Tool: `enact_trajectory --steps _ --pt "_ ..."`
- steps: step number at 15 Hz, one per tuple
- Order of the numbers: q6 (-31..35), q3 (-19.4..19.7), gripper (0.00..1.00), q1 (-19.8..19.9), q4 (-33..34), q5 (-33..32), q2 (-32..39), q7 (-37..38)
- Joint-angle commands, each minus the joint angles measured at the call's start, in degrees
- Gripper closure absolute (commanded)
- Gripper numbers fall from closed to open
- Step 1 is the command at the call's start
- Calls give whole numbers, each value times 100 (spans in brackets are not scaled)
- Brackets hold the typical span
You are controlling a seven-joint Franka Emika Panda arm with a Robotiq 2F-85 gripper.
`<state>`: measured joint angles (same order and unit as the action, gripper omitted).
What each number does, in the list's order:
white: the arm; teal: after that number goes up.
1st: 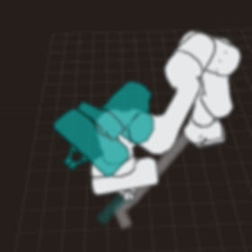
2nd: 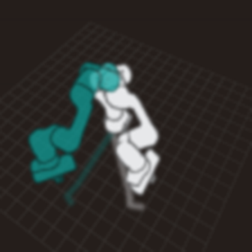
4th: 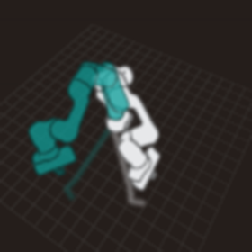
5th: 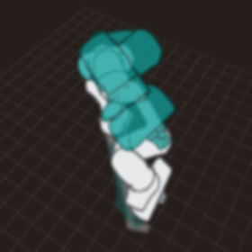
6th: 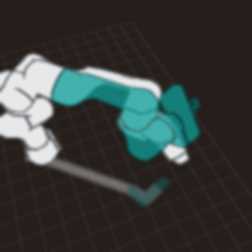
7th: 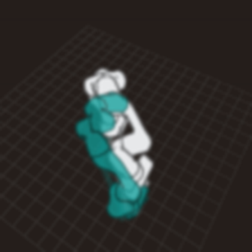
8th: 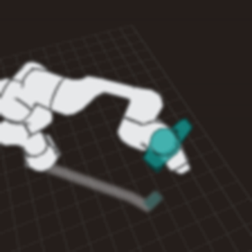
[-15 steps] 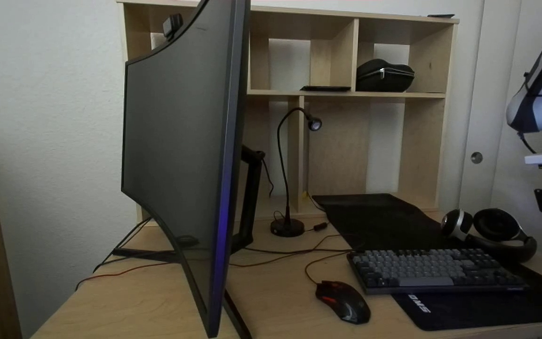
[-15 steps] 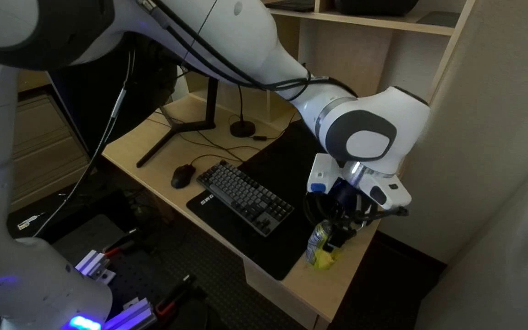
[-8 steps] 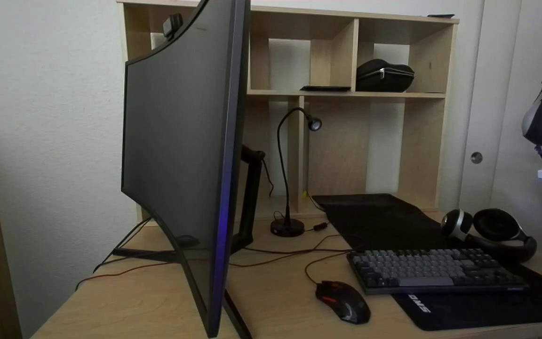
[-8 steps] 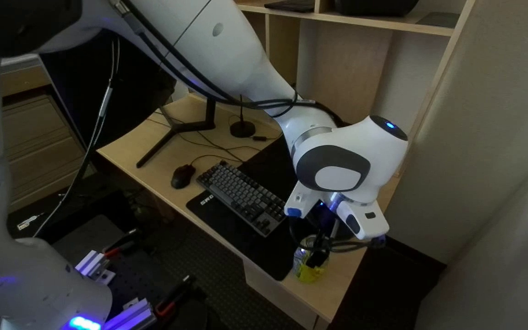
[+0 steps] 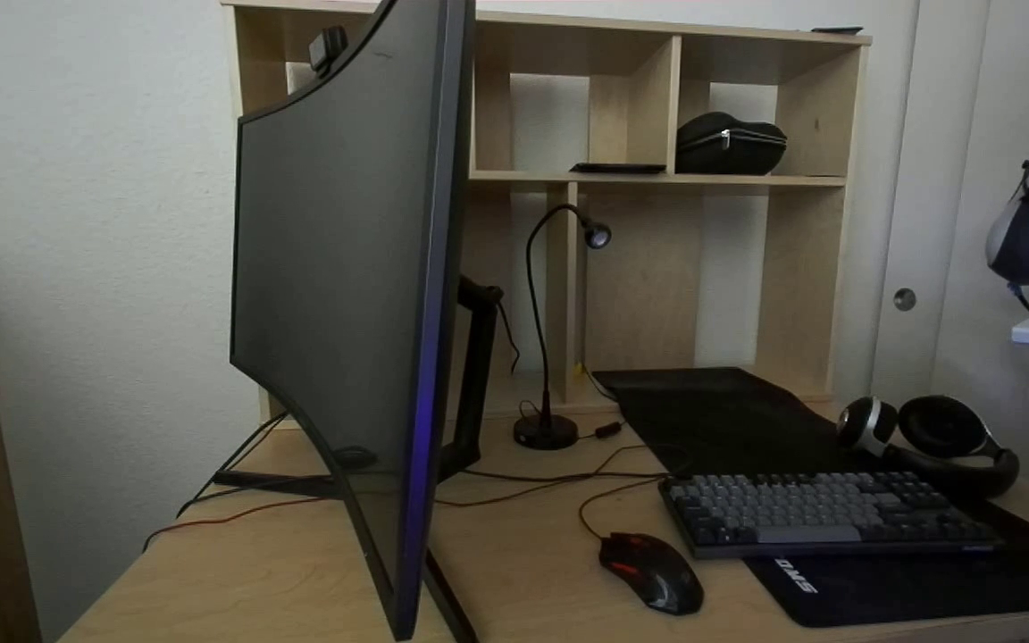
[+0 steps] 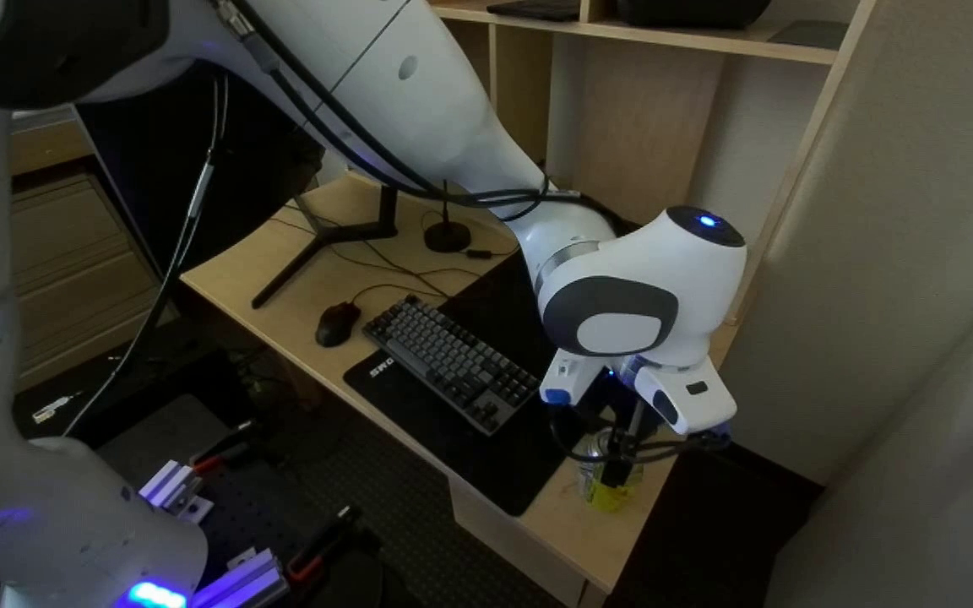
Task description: Pick the soda can and move it to the bottom on the desk
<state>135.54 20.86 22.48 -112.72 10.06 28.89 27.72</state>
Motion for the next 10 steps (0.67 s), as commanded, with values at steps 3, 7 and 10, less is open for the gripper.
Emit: enact_trajectory --steps 3,7,10 --pt "-60 -95 60 -48 63 317 85 -57" --pt "-136 -46 3 -121 86 290 99 17" --pt "-132 21 0 -186 95 164 145 77"
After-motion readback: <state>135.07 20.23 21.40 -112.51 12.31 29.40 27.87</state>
